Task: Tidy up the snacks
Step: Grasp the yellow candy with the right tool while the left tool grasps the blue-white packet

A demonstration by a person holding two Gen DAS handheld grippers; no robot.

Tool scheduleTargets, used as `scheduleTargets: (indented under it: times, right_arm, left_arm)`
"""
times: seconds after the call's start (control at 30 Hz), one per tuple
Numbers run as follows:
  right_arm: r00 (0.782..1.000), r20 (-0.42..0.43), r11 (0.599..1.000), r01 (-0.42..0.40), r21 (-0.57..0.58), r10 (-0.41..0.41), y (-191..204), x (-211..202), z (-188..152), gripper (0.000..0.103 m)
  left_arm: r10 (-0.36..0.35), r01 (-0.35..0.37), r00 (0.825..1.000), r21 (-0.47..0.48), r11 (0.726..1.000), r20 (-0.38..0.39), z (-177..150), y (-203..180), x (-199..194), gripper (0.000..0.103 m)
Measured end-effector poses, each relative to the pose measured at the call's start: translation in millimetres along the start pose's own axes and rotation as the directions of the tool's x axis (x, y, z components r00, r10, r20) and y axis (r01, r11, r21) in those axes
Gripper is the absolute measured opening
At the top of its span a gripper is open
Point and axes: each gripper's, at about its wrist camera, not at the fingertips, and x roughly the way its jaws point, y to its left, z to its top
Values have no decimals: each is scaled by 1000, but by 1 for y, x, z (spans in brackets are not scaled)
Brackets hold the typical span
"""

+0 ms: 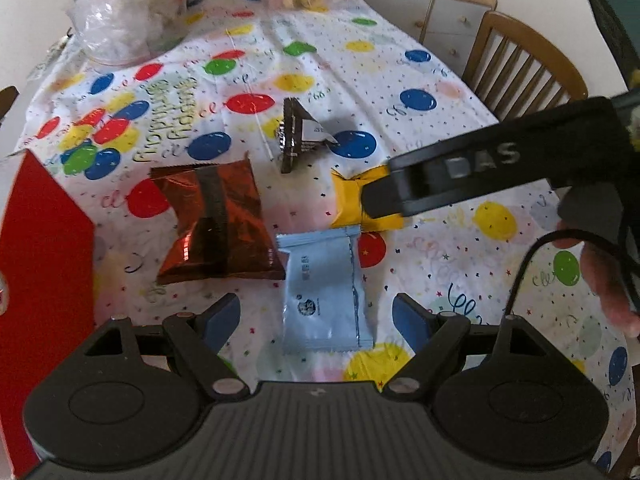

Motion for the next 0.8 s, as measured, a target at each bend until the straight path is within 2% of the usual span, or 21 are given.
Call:
scheduleTargets:
  times: [0.3, 0.63, 0.8]
  right_arm:
    - [997, -58, 999, 49, 16, -48, 2, 36, 12, 92]
    - [994, -84, 998, 62, -22, -64, 13, 53, 16, 76]
    - [993, -76, 995, 84, -46, -87, 18, 54, 16, 67]
  left_arm:
    - [22, -20, 998, 37, 999, -64, 15, -7, 27, 83]
    - [76, -67, 991, 80, 995, -113, 24, -11, 50, 83]
    - [76, -68, 989, 65, 996, -127, 26, -8, 56, 84]
